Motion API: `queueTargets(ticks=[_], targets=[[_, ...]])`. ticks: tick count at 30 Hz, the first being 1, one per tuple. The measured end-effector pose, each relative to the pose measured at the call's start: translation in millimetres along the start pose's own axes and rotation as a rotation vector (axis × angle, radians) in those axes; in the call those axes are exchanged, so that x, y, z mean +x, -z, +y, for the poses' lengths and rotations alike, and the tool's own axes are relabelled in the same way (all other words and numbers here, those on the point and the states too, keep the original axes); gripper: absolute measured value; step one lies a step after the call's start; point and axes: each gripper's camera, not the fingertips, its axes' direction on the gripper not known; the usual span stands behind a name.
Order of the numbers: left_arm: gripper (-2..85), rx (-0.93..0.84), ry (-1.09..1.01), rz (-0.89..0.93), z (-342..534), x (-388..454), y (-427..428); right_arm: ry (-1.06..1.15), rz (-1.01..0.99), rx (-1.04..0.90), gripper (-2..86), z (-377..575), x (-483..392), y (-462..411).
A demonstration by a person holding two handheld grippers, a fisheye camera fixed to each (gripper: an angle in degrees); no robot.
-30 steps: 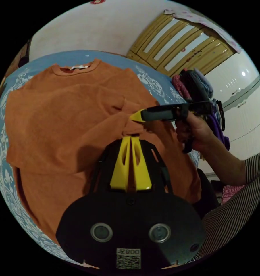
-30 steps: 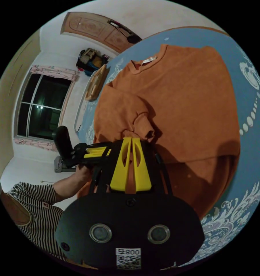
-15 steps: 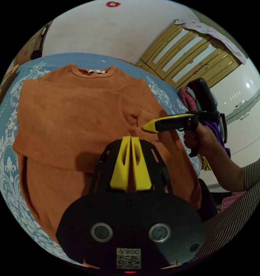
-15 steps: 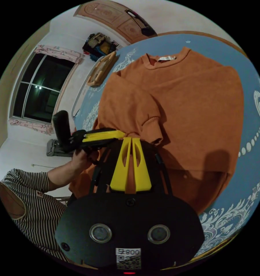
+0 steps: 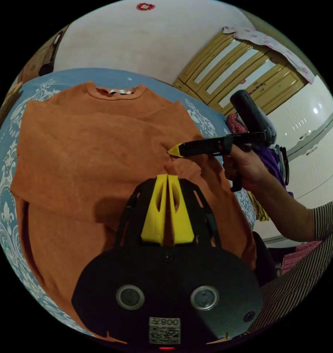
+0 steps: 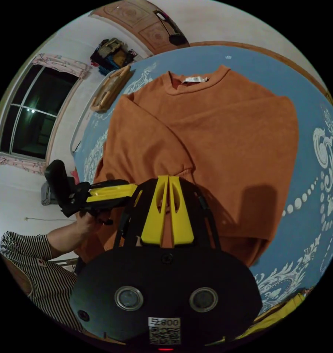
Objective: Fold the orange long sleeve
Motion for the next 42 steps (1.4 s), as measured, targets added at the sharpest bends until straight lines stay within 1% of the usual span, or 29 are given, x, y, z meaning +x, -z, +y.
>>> queueTargets(ticks=[2,4,6,7,9,11,13,15,18,22,26,28,30,32,35,37,40,42], targets=[[0.2,0.035,0.017,0.021,-3,-1,26,-0.004,-0.006,0.016,0.0,8,-4,7],[0.2,0.055,0.018,-0.003,-4,2,40,0.008,0.043,0.076,0.1,24,-17,22],[0.2,-0.009,0.02,-0.025,-9,0,36,0.012,0.06,0.097,0.1,34,-25,24],[0.3,-0.011,0.025,-0.007,-13,-2,44,0.012,0.063,0.057,0.1,38,-26,19],[0.3,0.03,0.031,0.015,-20,0,72,-0.008,0.034,0.08,0.1,46,-24,27],[0.4,0.069,0.013,-0.009,-22,8,116,-0.038,0.022,0.099,0.1,56,-23,42],[0.6,0.077,0.015,-0.013,-16,8,145,-0.037,0.053,0.142,0.2,78,-29,68],[0.8,0.069,0.047,-0.021,-3,3,174,-0.042,0.048,0.135,0.3,100,-33,83],[1.6,0.068,0.129,-0.043,32,-8,227,-0.067,-0.005,0.114,0.3,147,-37,101],[3.7,0.085,0.315,-0.048,99,-30,308,-0.137,-0.029,0.082,0.4,229,-42,126],[6.8,0.14,0.524,0.005,166,-46,384,-0.228,-0.094,0.063,0.5,299,-43,147],[7.9,0.163,0.577,0.0,189,-45,413,-0.263,-0.085,0.053,0.7,341,-49,161],[9.1,0.14,0.63,0.003,207,-45,431,-0.281,-0.081,0.04,1.1,370,-54,169],[10.5,0.122,0.709,0.093,231,-49,442,-0.308,-0.076,0.03,1.8,397,-58,176],[11.7,0.157,0.75,0.247,249,-37,452,-0.353,-0.116,0.034,3.2,438,-62,189],[12.2,0.166,0.759,0.303,252,-25,458,-0.386,-0.171,0.058,4.8,468,-64,200],[13.0,0.159,0.759,0.381,249,-4,466,-0.425,-0.185,0.073,6.7,499,-66,213],[13.4,0.158,0.745,0.401,242,11,475,-0.438,-0.186,0.078,7.4,514,-69,221]])
